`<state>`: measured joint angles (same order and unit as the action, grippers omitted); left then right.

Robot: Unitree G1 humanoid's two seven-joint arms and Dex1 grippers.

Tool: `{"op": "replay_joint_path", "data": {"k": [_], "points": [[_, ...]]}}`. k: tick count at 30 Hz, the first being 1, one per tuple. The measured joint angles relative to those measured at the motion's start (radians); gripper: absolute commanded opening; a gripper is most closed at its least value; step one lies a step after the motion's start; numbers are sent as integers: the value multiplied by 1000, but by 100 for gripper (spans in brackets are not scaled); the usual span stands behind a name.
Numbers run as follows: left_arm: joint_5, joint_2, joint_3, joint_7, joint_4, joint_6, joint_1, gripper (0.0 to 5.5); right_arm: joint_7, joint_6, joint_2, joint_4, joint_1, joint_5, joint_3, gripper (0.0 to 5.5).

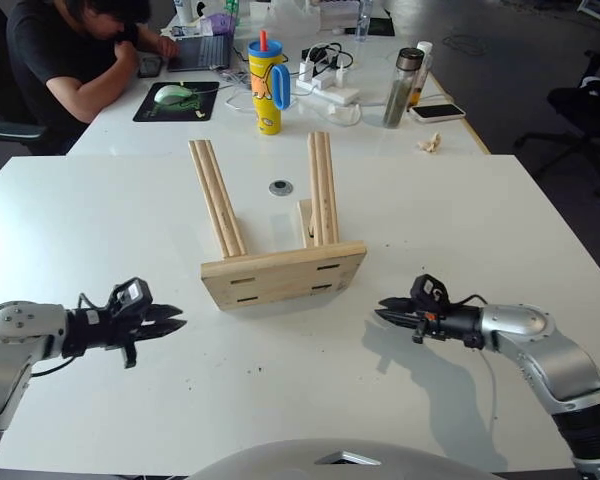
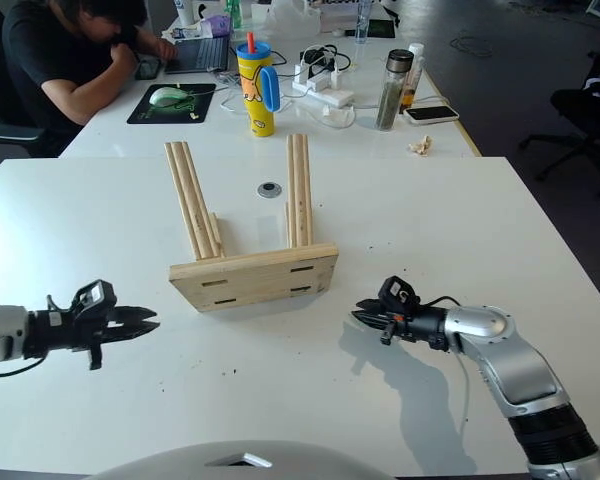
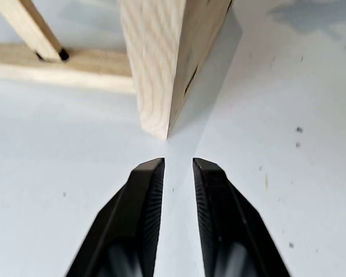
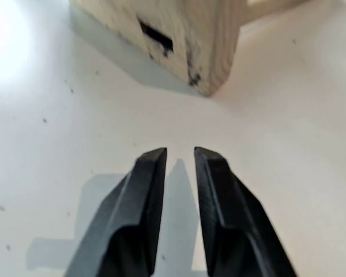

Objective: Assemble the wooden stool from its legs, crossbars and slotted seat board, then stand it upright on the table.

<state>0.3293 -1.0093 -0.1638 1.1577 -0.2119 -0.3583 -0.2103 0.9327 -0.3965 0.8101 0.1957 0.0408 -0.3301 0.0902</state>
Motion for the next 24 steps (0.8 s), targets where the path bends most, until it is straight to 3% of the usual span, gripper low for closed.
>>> {"op": "replay_joint_path", "data": {"k": [4,13,16,24], "points": [[-39,-20,0,22,49,106,17,214,66,132,-3,-101,-60,23,-2,205],[-25,4,86,77,83,160,182,346,207,331,-26,-268,-234,111,75,344],[-40,14,120,84,113,173,232,350,226,362,-45,-323,-278,130,86,387],[-97,57,207,91,191,206,325,350,280,380,-134,-409,-432,147,124,387]]}}
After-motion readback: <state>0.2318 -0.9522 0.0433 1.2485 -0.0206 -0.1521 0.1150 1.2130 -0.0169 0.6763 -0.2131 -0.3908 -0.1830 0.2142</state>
